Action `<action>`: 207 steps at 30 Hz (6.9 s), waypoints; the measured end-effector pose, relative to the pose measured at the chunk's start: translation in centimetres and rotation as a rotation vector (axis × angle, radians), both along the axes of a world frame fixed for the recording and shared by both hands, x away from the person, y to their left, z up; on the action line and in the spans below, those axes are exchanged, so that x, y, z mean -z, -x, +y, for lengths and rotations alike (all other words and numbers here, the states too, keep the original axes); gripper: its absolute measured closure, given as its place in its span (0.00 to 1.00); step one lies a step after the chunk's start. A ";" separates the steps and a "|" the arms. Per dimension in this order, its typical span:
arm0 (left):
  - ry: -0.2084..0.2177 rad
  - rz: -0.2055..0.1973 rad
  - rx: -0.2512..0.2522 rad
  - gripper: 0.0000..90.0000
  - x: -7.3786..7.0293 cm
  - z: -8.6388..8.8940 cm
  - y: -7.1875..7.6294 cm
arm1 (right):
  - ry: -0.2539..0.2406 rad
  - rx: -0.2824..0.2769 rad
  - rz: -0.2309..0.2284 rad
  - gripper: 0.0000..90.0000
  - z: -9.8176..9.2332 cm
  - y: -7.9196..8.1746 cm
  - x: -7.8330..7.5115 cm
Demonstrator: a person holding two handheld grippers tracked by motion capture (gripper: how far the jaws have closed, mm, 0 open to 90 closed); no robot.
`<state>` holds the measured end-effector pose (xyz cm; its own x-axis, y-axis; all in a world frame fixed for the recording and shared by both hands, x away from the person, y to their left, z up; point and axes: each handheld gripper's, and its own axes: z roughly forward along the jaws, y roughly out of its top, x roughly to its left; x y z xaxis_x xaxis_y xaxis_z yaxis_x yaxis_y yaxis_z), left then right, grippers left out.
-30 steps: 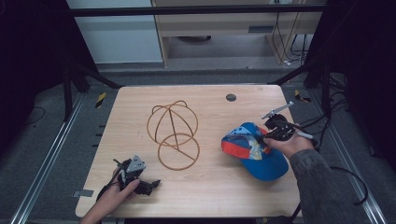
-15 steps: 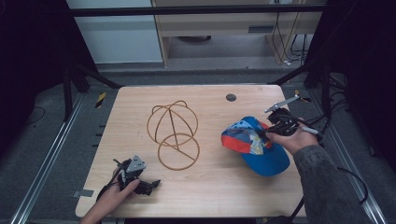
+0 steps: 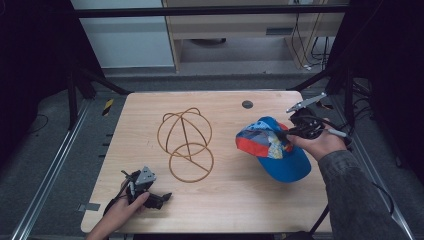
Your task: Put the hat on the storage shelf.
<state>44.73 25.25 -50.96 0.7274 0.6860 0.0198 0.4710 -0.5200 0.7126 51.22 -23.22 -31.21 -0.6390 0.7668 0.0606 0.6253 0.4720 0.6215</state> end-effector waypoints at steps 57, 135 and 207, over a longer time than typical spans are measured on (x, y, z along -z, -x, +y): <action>-0.003 0.005 -0.002 0.00 0.0 0.0 0.0 | -0.119 -0.109 -0.248 1.00 5.0 1.1 -10.4; -0.004 0.002 0.003 0.00 0.0 0.0 0.0 | -0.060 -0.344 -0.208 1.00 24.5 -4.7 -11.8; -0.002 0.002 0.002 0.00 0.0 -0.1 0.0 | -0.006 -0.405 -0.137 1.00 26.9 -5.0 -9.0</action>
<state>44.77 25.20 -50.93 0.7285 0.6847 0.0194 0.4716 -0.5219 0.7108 56.23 3.70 -22.19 -0.8910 0.4521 -0.0421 0.3015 0.6583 0.6897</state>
